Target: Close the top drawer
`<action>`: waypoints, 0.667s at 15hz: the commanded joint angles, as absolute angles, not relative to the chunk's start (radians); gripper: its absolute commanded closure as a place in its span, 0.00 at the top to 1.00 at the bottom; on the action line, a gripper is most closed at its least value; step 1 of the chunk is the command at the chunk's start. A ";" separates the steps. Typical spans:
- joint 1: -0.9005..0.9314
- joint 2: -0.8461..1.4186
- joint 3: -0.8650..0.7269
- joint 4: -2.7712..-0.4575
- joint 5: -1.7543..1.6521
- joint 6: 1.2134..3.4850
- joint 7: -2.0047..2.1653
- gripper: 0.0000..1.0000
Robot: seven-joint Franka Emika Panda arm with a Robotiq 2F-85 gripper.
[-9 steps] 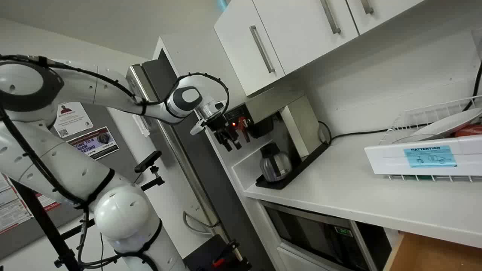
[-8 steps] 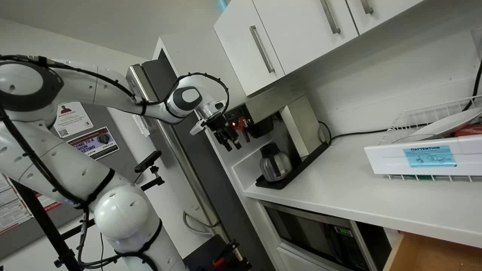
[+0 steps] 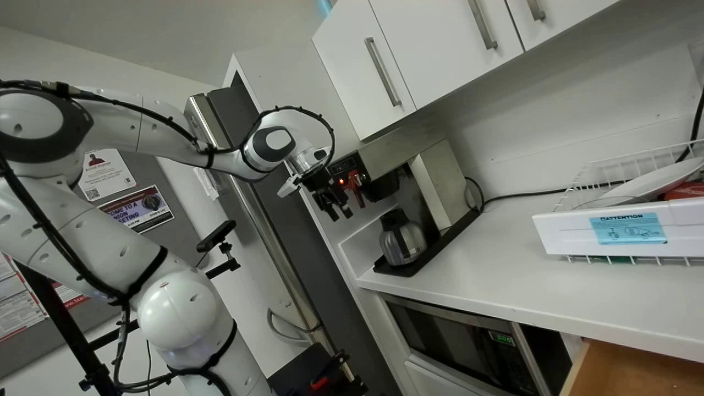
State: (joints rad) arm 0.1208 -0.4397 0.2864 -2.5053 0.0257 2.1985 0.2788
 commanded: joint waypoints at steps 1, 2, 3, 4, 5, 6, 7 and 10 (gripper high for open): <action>0.136 -0.438 0.273 -2.504 0.018 2.196 0.285 1.00; 0.129 -0.437 0.270 -2.503 0.011 2.199 0.288 1.00; 0.117 -0.437 0.261 -2.503 0.005 2.204 0.292 1.00; 0.108 -0.440 0.249 -2.504 0.002 2.204 0.294 1.00; 0.094 -0.444 0.229 -2.506 0.001 2.205 0.293 1.00; 0.078 -0.448 0.208 -2.508 -0.002 2.205 0.295 1.00; 0.063 -0.448 0.180 -2.509 0.002 2.199 0.287 1.00; -0.020 -0.446 0.106 -2.516 -0.032 2.211 0.305 1.00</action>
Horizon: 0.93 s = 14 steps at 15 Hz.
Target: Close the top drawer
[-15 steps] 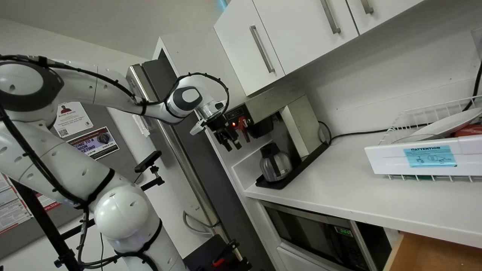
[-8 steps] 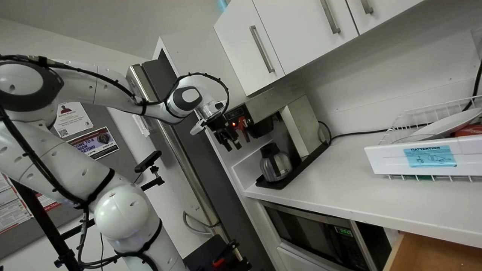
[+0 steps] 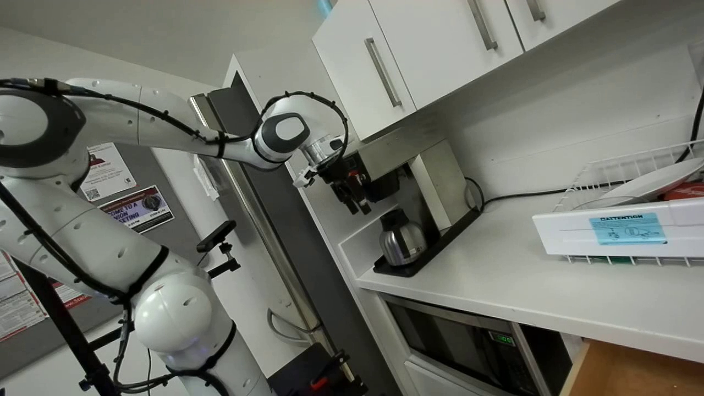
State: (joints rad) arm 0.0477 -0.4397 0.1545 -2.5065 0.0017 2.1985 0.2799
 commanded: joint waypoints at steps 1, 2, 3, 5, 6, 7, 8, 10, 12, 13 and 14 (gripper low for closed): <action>-0.062 -0.439 0.077 -2.522 -0.055 2.227 0.313 1.00; -0.095 -0.436 0.055 -2.522 -0.079 2.232 0.323 1.00; -0.131 -0.430 0.031 -2.523 -0.100 2.243 0.329 1.00; -0.205 -0.409 -0.024 -2.530 -0.138 2.284 0.340 1.00; -0.237 -0.397 -0.046 -2.537 -0.155 2.312 0.355 1.00; -0.271 -0.381 -0.072 -2.550 -0.168 2.341 0.366 1.00; -0.303 -0.367 -0.094 -2.567 -0.180 2.373 0.381 1.00; -0.348 -0.338 -0.143 -2.608 -0.173 2.443 0.381 1.00; -0.336 -0.344 -0.150 -2.592 -0.154 2.412 0.337 1.00; -0.348 -0.330 -0.167 -2.607 -0.153 2.435 0.337 1.00; -0.352 -0.321 -0.176 -2.614 -0.152 2.447 0.337 1.00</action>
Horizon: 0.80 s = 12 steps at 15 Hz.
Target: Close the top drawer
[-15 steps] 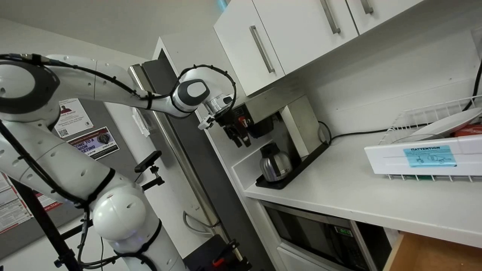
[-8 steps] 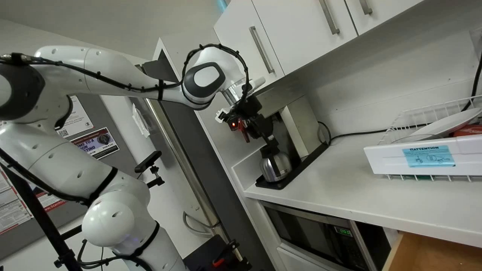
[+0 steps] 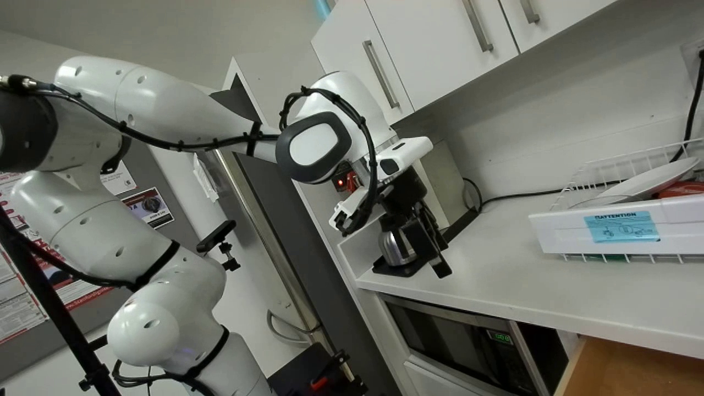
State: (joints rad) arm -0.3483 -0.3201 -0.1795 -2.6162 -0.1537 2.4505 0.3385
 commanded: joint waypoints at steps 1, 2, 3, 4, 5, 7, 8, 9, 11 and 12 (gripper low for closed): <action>-0.352 -0.317 -0.178 -2.615 -0.150 2.450 0.337 1.00; -0.352 -0.316 -0.178 -2.615 -0.150 2.450 0.337 1.00; -0.352 -0.316 -0.178 -2.615 -0.150 2.451 0.337 1.00; -0.351 -0.316 -0.176 -2.615 -0.150 2.450 0.338 1.00; -0.350 -0.316 -0.174 -2.615 -0.149 2.450 0.338 1.00; -0.364 -0.299 -0.197 -2.609 -0.137 2.466 0.332 1.00; -0.373 -0.292 -0.222 -2.603 -0.125 2.462 0.313 1.00; -0.388 -0.280 -0.257 -2.596 -0.114 2.461 0.292 1.00; -0.424 -0.240 -0.336 -2.576 -0.079 2.462 0.252 1.00; -0.444 -0.206 -0.379 -2.563 -0.058 2.469 0.229 0.75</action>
